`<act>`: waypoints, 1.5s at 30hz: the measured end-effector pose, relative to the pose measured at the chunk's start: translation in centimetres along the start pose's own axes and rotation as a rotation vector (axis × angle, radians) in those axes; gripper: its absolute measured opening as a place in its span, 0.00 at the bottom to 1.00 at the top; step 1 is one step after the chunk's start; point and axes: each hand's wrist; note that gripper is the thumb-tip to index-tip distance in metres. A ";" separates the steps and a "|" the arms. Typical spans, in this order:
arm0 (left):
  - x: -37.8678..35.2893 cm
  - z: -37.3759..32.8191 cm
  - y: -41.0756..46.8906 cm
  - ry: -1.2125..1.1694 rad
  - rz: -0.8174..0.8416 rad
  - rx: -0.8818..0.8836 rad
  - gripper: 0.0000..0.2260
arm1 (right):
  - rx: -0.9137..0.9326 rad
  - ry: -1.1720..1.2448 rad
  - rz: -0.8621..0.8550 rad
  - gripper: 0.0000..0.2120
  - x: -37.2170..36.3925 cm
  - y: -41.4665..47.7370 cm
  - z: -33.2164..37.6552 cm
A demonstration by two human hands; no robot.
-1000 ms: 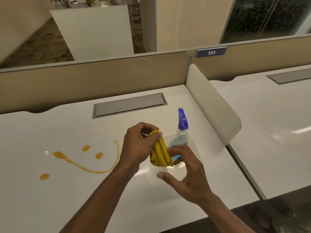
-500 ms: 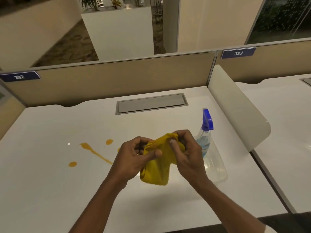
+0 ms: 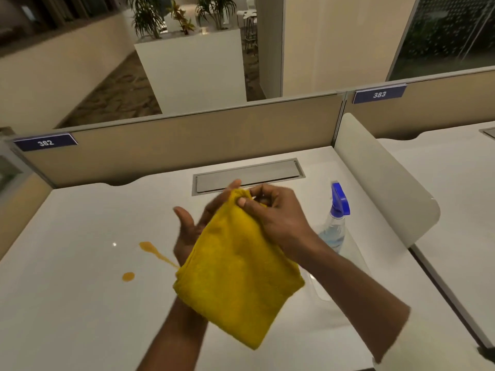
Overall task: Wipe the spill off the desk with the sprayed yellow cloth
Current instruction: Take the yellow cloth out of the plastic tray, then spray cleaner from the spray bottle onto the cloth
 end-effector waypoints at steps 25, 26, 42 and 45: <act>2.3 4.6 0.0 -0.377 -0.517 -0.150 0.41 | -0.134 -0.206 -0.760 0.36 10.5 -2.5 -15.1; 1.9 4.6 0.0 -0.383 -0.515 -0.143 0.41 | -0.133 -0.229 -0.711 0.39 11.2 -1.6 -15.1; 4.3 2.8 -2.6 -0.394 -0.629 -0.210 0.40 | 0.167 -0.358 -0.296 0.20 12.5 4.7 -13.7; 4.9 1.9 -2.7 -0.425 -0.632 -0.233 0.40 | 0.287 -0.402 -0.209 0.23 12.7 3.6 -10.4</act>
Point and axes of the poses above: each hand's wrist, its own y-axis towards the middle knuckle, its own x-axis out of the back of the hand, z = x × y, and after that the axes turned 9 degrees about -z, right-handed
